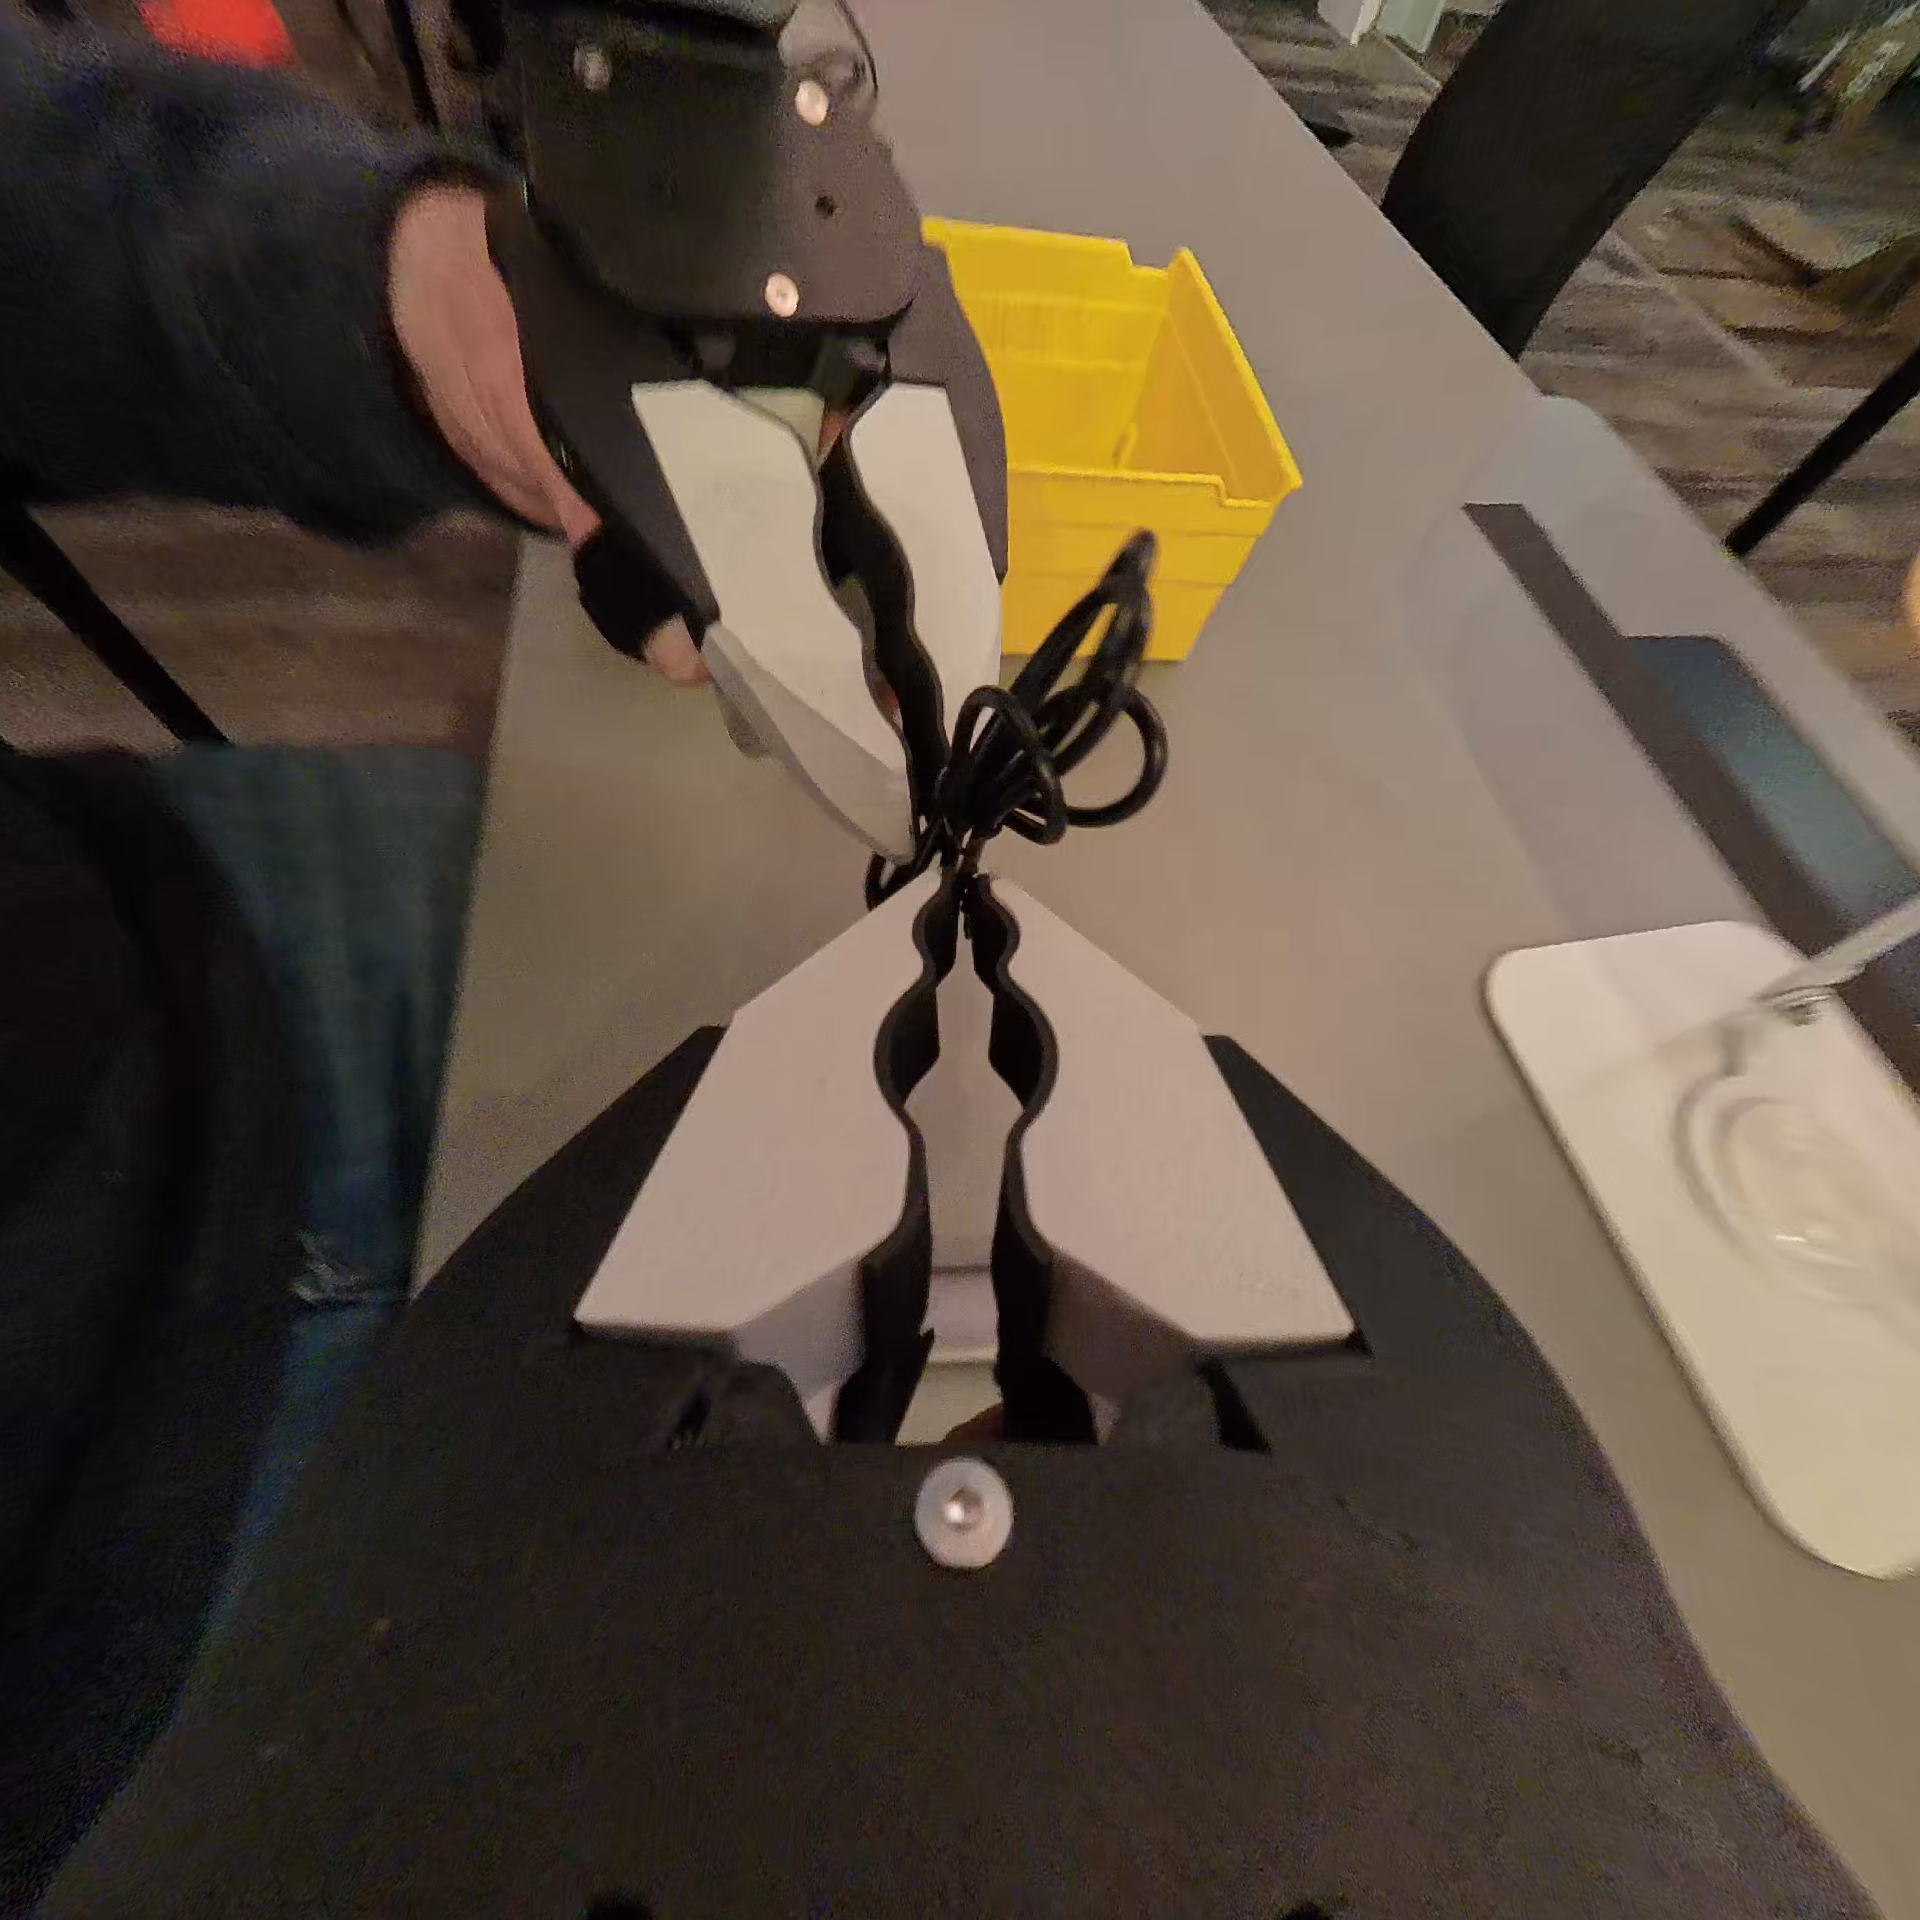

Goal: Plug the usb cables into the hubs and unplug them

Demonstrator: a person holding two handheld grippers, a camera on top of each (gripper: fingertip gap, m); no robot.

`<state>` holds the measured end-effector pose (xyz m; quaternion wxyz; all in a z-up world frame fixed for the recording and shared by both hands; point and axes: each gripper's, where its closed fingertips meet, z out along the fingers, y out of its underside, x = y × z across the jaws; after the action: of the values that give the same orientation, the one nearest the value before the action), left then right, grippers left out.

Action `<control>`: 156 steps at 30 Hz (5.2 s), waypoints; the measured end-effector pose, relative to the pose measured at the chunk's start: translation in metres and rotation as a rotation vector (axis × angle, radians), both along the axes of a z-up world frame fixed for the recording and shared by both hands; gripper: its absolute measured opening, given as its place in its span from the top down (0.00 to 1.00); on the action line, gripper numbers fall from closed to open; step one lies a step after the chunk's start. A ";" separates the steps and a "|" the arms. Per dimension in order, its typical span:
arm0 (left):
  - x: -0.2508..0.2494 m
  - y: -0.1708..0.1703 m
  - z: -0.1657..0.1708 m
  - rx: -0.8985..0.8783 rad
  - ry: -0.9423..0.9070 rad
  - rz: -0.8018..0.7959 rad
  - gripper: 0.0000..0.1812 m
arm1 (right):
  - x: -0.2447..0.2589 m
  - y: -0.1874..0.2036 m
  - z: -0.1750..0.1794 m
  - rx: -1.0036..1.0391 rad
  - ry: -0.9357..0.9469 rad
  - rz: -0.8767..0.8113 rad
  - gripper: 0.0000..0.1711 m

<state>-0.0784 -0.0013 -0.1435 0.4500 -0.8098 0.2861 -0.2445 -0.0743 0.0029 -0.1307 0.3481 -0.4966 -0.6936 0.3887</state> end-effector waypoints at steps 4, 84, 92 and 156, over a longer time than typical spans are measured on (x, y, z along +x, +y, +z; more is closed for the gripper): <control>0.001 -0.001 0.002 -0.023 -0.060 -0.002 0.97 | 0.000 0.002 0.001 0.186 -0.008 -0.010 1.00; 0.002 0.012 0.019 -0.066 -0.289 0.065 0.94 | -0.003 0.009 0.021 0.956 0.190 -0.133 0.93; 0.006 0.009 0.011 -0.139 -0.278 0.058 0.94 | -0.004 0.004 0.016 1.089 0.154 -0.087 0.96; 0.004 0.005 0.058 0.350 -0.196 0.023 0.94 | -0.002 -0.003 0.032 -0.606 0.273 -0.014 1.00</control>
<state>-0.0749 0.0038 -0.0857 0.6125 -0.6947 0.2698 -0.2636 -0.0761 -0.0002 -0.0984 0.2770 -0.5257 -0.4899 0.6379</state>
